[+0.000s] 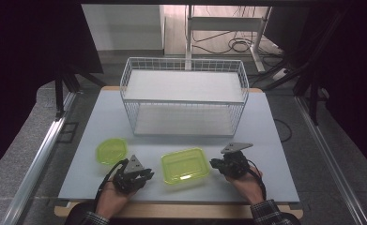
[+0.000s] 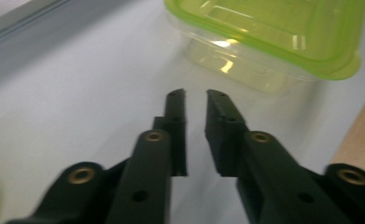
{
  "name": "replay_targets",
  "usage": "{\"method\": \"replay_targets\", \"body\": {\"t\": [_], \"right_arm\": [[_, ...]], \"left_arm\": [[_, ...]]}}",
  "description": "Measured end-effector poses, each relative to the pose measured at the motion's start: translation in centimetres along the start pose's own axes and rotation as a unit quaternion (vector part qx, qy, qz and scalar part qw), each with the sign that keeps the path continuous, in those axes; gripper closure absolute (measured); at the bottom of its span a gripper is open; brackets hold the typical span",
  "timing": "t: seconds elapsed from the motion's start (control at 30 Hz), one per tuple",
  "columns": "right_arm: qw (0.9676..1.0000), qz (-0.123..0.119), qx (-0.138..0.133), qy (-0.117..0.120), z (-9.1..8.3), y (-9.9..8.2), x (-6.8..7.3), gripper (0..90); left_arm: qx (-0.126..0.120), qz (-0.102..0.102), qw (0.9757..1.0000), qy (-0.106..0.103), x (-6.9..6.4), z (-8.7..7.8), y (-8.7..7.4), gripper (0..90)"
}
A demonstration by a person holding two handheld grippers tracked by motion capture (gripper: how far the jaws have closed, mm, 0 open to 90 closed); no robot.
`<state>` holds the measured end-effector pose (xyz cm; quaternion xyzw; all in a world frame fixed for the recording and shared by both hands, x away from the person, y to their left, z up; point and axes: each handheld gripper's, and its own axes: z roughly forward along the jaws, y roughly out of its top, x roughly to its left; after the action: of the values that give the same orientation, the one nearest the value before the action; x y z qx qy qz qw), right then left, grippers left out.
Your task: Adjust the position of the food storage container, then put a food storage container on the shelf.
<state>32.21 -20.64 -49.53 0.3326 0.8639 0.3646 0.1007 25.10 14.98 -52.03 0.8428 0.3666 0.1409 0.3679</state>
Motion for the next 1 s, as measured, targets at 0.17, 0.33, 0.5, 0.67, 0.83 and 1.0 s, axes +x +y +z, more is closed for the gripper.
{"method": "replay_targets", "body": {"t": [0.17,0.33,0.5,0.67,0.83,1.0], "right_arm": [[0.9989,0.014,-0.020,-0.040,-1.0,-0.3,-0.8,58.7],[0.9982,0.031,-0.025,-0.044,-1.1,-0.7,-1.6,38.3],[0.9982,0.038,-0.029,-0.036,-1.1,-0.7,-1.6,28.1],[0.9976,0.048,-0.039,-0.030,-1.1,-0.5,-1.5,18.0],[0.9974,0.056,-0.036,-0.028,-1.1,-0.2,-1.2,10.4],[0.9974,0.065,-0.027,-0.018,-0.9,0.2,-0.5,7.6]], "left_arm": [[-0.001,-0.002,0.9998,0.019,0.2,-0.1,-0.3,52.5],[-0.011,-0.008,0.9997,0.019,0.4,-0.3,-0.5,39.9],[-0.021,-0.013,0.9996,0.017,0.6,-0.4,-0.6,30.5],[-0.025,-0.016,0.9995,0.003,0.8,-0.6,-0.7,20.4],[-0.017,-0.013,0.9998,0.000,0.7,-0.5,-0.7,13.9],[-0.010,-0.008,0.9999,0.000,0.6,-0.3,-0.7,14.0]]}}
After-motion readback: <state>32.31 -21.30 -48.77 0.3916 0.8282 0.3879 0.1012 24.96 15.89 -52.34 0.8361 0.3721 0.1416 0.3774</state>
